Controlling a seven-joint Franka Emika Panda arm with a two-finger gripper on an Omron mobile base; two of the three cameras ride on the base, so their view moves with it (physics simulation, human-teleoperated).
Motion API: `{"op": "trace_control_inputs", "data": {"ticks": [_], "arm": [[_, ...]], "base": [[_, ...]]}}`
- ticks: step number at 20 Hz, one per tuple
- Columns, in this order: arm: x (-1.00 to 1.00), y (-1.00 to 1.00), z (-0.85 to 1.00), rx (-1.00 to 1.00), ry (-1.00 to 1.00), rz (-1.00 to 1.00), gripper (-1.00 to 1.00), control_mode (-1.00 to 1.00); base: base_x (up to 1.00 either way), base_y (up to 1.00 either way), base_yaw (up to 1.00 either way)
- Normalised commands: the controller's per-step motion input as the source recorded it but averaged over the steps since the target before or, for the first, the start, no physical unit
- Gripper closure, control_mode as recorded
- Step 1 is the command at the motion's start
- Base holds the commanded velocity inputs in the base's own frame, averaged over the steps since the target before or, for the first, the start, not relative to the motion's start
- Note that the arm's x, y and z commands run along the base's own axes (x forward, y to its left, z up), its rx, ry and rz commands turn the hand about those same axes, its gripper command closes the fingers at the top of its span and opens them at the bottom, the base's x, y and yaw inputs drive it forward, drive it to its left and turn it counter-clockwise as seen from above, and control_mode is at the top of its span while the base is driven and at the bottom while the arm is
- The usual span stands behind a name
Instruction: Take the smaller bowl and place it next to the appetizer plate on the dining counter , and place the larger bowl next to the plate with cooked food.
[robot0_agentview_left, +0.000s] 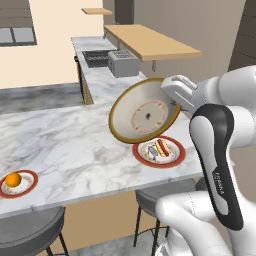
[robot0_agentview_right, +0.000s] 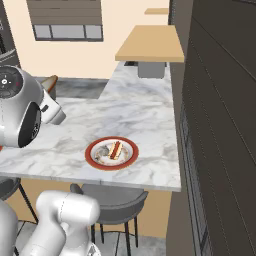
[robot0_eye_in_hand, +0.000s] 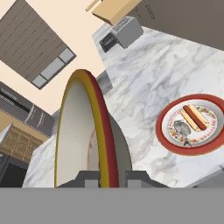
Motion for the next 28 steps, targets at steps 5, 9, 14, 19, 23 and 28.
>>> {"op": "trace_control_inputs", "data": {"ticks": [5,9,14,19,23,28], "arm": [[0.00,0.00,0.00,0.00,0.00,0.00,1.00,1.00],[0.00,0.00,0.00,0.00,0.00,0.00,1.00,1.00],[0.00,0.00,0.00,0.00,0.00,0.00,1.00,1.00],[0.07,-0.10,-0.16,0.00,0.00,0.00,1.00,-1.00],[0.00,-0.34,-0.40,0.04,0.04,-0.01,1.00,-1.00],[0.00,-0.36,-0.45,0.04,0.03,-0.16,1.00,-1.00]], "base": [[0.18,0.96,0.00],[0.17,0.64,0.00],[0.00,-0.11,-0.04],[0.00,-0.03,0.00],[0.00,0.00,0.00],[0.00,0.00,0.00]]}}
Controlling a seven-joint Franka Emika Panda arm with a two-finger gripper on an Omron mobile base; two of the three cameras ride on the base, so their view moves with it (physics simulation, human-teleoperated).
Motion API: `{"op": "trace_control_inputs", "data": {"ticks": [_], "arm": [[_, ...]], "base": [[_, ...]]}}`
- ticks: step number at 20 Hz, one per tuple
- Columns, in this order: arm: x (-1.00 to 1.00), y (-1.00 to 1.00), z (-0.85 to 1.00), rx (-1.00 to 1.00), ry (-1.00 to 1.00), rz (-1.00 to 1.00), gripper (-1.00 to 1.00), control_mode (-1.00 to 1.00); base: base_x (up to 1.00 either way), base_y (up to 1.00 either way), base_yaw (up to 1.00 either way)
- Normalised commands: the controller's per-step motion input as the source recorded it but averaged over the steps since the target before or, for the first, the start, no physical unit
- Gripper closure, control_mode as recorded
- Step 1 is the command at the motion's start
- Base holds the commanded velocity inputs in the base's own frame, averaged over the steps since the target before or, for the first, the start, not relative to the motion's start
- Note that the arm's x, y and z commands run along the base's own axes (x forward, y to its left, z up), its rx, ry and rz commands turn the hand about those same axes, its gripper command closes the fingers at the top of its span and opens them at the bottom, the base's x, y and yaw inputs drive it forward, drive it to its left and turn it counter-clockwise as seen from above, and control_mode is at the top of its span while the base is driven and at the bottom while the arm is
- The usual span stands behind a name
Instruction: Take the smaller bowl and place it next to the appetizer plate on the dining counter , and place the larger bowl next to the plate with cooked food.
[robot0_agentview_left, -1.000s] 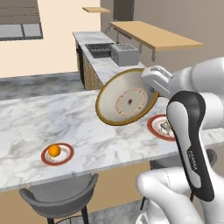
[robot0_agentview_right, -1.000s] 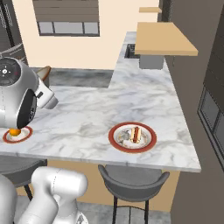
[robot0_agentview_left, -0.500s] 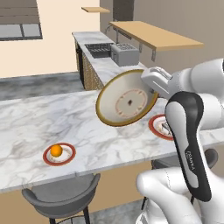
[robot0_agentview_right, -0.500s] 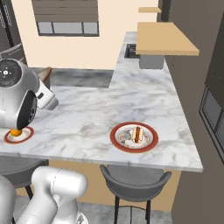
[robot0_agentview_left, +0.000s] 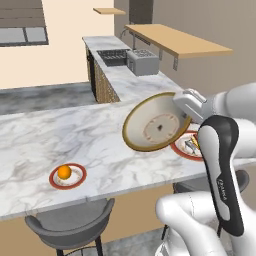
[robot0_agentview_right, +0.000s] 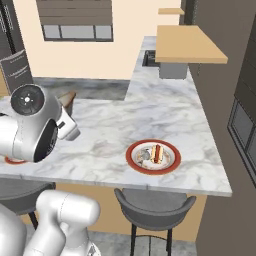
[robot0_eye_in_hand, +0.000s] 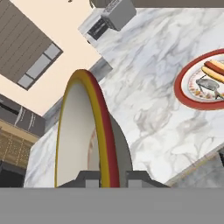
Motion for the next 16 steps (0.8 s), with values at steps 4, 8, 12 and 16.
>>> {"op": "trace_control_inputs", "data": {"ticks": [4,8,12,16], "arm": [[0.00,-0.31,-0.24,0.12,0.03,-0.30,1.00,-1.00],[0.00,-0.22,-0.03,0.14,0.11,-0.21,1.00,-1.00],[0.18,-0.14,-0.17,0.17,0.27,-0.01,1.00,-1.00],[0.26,-0.01,-0.49,0.04,0.13,0.00,1.00,-1.00]], "base": [[0.00,0.00,0.00],[0.00,0.00,0.00],[0.00,0.00,0.00],[0.00,0.00,0.00]]}}
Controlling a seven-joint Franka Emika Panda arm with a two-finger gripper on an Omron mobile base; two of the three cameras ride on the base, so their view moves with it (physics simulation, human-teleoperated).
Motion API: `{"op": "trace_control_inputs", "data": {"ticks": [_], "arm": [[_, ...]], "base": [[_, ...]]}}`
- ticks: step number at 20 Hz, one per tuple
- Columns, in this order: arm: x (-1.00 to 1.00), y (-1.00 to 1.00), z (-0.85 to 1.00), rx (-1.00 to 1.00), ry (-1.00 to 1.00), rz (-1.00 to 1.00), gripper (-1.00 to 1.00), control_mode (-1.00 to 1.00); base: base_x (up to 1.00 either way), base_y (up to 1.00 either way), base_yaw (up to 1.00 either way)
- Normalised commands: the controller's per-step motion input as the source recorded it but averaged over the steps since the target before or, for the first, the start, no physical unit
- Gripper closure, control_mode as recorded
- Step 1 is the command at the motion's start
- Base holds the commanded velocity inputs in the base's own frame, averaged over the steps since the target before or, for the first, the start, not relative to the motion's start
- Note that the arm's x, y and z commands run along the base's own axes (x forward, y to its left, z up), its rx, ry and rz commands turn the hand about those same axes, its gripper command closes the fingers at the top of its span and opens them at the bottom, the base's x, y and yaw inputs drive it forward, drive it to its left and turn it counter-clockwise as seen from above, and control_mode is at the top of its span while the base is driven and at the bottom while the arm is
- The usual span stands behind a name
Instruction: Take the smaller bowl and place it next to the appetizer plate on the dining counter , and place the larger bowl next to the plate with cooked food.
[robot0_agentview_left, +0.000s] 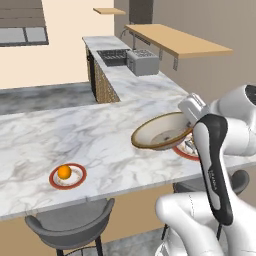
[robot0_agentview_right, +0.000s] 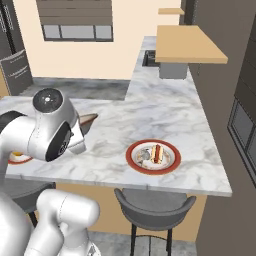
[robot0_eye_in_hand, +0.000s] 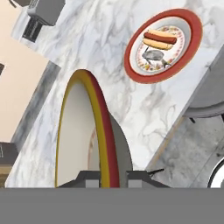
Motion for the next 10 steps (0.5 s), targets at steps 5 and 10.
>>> {"op": "trace_control_inputs", "data": {"ticks": [5,10], "arm": [[0.42,0.00,-0.58,0.00,0.03,0.00,1.00,-1.00],[0.43,-0.05,-0.53,0.00,0.00,0.00,1.00,-1.00]], "base": [[0.00,0.00,0.00],[0.00,0.00,0.00]]}}
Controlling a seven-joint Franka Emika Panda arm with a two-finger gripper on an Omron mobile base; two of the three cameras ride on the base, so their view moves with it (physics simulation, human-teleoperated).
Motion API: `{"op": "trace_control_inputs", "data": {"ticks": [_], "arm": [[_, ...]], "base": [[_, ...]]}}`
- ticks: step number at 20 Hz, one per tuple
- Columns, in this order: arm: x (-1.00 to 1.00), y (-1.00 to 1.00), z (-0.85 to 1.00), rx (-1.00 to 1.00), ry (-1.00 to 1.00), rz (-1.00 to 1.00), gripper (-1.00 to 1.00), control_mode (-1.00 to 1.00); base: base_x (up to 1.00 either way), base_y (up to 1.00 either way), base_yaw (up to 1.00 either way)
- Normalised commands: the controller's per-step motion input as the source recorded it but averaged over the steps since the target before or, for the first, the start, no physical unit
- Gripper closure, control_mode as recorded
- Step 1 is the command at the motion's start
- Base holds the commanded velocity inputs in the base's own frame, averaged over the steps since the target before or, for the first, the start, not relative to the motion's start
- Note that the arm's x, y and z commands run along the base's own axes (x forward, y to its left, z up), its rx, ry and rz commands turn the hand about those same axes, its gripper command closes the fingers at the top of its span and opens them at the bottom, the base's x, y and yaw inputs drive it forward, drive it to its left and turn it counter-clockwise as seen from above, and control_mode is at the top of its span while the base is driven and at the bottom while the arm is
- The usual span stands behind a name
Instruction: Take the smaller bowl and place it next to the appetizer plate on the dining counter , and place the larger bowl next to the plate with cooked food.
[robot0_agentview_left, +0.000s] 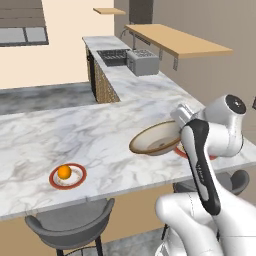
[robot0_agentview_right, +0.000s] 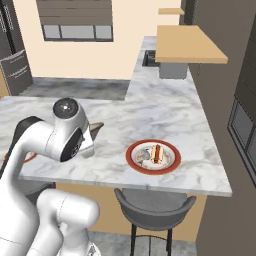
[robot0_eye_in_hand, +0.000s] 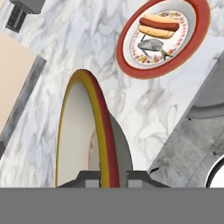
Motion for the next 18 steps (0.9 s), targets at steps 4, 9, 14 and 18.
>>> {"op": "trace_control_inputs", "data": {"ticks": [4,9,14,18], "arm": [[0.34,-0.11,-0.53,0.01,0.00,0.00,1.00,-1.00],[0.47,0.00,-0.49,0.00,0.02,0.00,1.00,-1.00],[0.43,0.00,-0.39,0.00,0.06,0.00,1.00,-1.00],[0.43,-0.03,-0.36,0.00,0.06,0.00,1.00,-1.00]], "base": [[0.00,0.00,0.00],[0.00,0.00,0.00],[0.00,0.00,0.00],[0.00,0.00,0.00]]}}
